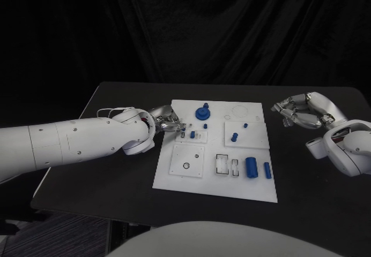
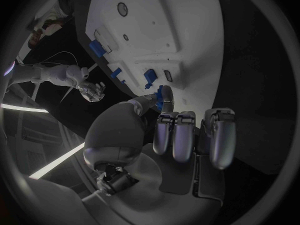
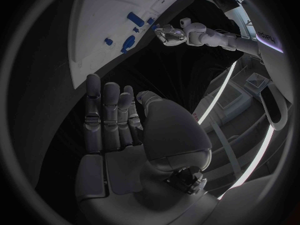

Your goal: Assemble the parts on the task board

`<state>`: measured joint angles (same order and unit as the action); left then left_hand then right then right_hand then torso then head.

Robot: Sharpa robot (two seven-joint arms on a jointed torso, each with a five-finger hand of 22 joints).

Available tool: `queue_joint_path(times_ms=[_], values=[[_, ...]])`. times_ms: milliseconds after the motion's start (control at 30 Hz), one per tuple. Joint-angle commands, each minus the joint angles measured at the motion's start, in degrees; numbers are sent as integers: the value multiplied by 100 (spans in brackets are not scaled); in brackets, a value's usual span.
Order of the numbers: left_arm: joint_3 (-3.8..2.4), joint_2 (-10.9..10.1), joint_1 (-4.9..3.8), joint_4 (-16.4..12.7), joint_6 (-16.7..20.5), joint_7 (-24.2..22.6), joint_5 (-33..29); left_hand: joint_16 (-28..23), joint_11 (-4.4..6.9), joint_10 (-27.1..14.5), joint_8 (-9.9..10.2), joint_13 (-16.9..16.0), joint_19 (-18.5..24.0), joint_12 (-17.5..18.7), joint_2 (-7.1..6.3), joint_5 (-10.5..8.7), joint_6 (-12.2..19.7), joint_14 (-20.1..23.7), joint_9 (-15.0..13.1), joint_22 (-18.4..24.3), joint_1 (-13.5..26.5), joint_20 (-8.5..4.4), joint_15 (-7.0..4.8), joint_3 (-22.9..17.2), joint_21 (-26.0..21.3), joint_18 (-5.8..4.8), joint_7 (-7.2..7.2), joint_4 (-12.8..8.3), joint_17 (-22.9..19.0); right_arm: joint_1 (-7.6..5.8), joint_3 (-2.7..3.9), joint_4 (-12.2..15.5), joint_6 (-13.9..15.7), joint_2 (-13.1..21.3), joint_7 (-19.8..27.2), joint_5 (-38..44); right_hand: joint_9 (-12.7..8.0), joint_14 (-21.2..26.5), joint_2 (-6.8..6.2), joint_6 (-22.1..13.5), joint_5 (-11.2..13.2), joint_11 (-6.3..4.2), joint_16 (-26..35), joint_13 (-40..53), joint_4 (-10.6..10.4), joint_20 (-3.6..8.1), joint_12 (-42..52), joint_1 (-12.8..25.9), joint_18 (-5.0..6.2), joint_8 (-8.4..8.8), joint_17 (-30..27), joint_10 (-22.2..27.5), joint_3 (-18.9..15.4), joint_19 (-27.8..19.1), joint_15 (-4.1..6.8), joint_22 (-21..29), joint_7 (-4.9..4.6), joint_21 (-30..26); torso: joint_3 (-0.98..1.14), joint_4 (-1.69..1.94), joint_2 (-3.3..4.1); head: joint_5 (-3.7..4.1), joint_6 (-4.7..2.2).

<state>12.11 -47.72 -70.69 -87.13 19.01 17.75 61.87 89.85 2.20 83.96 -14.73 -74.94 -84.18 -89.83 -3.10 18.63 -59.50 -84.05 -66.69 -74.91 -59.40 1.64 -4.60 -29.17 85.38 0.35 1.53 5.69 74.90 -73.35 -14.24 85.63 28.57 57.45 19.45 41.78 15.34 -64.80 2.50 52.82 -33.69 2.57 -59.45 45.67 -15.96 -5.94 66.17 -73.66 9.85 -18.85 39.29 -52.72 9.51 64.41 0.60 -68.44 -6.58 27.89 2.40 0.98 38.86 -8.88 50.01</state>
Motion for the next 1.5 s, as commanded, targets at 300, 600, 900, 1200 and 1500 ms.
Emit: queue_joint_path(times_ms=[300, 600, 900, 1200, 1500], values=[[-3, 28, 69, 42, -356, 188, -22, 15, -4, 604, 39, -1506, -350, -17, 75, 19, -21, -595, 6, -1340, -33, -3, -18, 62, -71, 92, 3, 4, 1510, 14, 5, -3, 21, 2, -87, 13, -5, -9, 9, 28, -24, 0, 11, 1, -1, 16, 6, -73, 59, -5, 1, 2, 41, 37, -5, -10, 17, -36, -2, 3, -7, 3, -1], [-3, 2, 110, 8, -432, 259, -21, 15, -4, 604, 36, -1506, -348, -17, 82, 62, -27, -595, 0, -1338, -71, -3, -18, 84, -75, 93, 0, -1, 1510, 15, 5, -10, 12, -7, -89, 13, -5, -9, 9, 28, -24, 0, 11, 1, -1, 16, 6, -73, 59, -5, 1, 2, 41, 37, -5, -10, 17, -36, -4, 7, -7, 14, -1], [-3, -25, 124, -17, -448, 274, -21, 15, -2, 604, 33, -1506, -350, -17, 84, 85, -31, -595, -4, -1340, -88, -3, -18, 94, -70, 92, -1, -4, 1510, 17, 5, -19, 5, -14, -92, 13, -5, -9, 9, 28, -24, 0, 11, 1, -1, 16, 6, -73, 59, -5, 1, 2, 41, 37, -5, -10, 17, -36, -2, 9, -6, 7, -1], [-3, -4, 140, 5, -368, 208, -22, 15, -2, 604, 32, -1506, -345, -17, 88, 90, -32, -595, -6, -1336, -92, -3, -19, 97, -82, 95, 0, -1, 1510, 22, 5, -25, -2, -26, -90, 13, -5, -10, 6, 29, -27, 0, 11, -6, -3, 17, 4, -80, 59, -6, 1, 5, 45, 38, -5, -11, 17, -38, -4, 12, -6, 9, -1], [-3, 16, 171, 20, -367, 160, -22, 15, -4, 604, 35, -1506, -336, -17, 118, 213, -13, -595, -22, -1330, -171, -3, -18, 116, -103, 100, 2, -7, 1510, 25, 5, -28, -12, -31, -101, 13, -5, -10, 5, 29, -30, 0, 10, -5, -4, 17, 5, -86, 59, -6, 2, 3, 48, 39, -5, -12, 17, -39, -3, 8, -5, 8, -1]])
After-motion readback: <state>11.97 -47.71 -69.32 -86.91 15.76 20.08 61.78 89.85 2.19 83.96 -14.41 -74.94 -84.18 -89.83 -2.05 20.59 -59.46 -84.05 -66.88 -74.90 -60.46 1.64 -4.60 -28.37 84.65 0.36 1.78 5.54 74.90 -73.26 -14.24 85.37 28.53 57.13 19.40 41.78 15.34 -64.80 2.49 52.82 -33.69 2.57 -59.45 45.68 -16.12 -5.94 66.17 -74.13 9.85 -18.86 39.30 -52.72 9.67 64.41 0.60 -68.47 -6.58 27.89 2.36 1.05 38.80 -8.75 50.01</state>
